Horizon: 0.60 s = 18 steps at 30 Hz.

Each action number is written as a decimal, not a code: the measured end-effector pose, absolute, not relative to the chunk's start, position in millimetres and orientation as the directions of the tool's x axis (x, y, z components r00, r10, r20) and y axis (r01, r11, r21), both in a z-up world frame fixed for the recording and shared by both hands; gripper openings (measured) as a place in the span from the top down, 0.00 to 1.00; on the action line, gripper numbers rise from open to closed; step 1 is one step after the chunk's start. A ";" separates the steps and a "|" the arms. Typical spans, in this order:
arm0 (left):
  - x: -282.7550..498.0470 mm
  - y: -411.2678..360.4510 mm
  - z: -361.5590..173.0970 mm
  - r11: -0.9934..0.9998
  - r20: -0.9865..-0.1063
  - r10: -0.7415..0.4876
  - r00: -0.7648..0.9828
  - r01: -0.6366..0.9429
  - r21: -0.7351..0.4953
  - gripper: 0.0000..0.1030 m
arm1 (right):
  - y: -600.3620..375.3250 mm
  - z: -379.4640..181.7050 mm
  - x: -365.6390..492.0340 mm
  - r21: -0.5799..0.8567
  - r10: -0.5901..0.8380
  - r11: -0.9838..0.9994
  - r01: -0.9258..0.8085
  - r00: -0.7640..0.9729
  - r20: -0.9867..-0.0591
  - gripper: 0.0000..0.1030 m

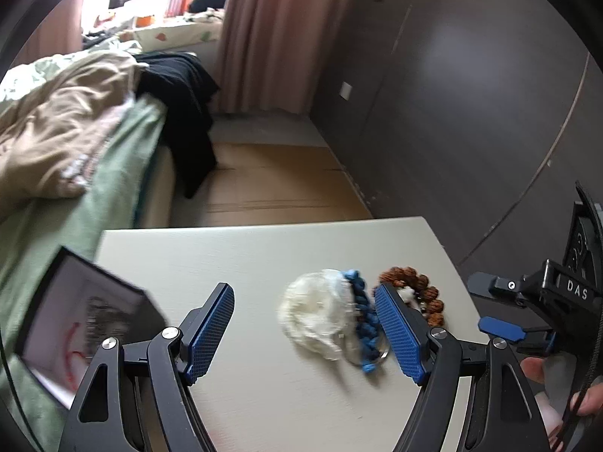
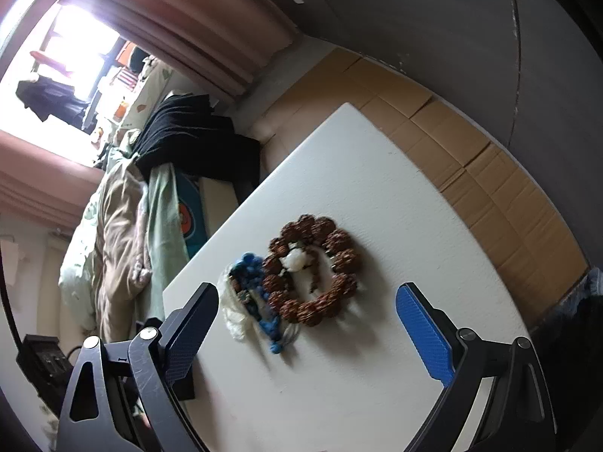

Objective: Organize jewelry
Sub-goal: 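Move both open grippers back to the remaining jewelry pile, then close the left gripper on the white lace flower while the right grasps the brown bead bracelet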

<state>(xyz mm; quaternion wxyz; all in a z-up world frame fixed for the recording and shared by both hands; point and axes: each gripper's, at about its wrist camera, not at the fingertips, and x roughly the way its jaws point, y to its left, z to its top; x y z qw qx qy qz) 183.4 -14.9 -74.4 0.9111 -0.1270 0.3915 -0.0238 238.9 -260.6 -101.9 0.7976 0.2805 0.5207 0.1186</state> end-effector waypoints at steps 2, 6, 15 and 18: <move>189.1 -23.7 -82.5 0.968 -0.714 -0.150 0.684 -0.047 -0.248 0.26 | -264.8 -101.1 239.7 0.570 0.474 0.814 0.110 0.440 -0.762 0.06; 199.0 -36.6 -99.0 0.968 -0.739 -0.182 0.648 -0.011 -0.249 0.40 | -269.3 -97.9 239.9 0.576 0.472 0.809 0.120 0.451 -0.757 0.06; 210.3 -51.0 -121.1 0.973 -0.757 -0.170 0.631 -0.012 -0.229 0.64 | -270.8 -105.1 244.0 0.580 0.487 0.806 0.123 0.420 -0.766 0.06; 211.8 -52.0 -126.9 0.973 -0.762 -0.170 0.624 -0.019 -0.232 0.89 | -269.6 -108.4 245.7 0.579 0.495 0.807 0.120 0.400 -0.772 0.06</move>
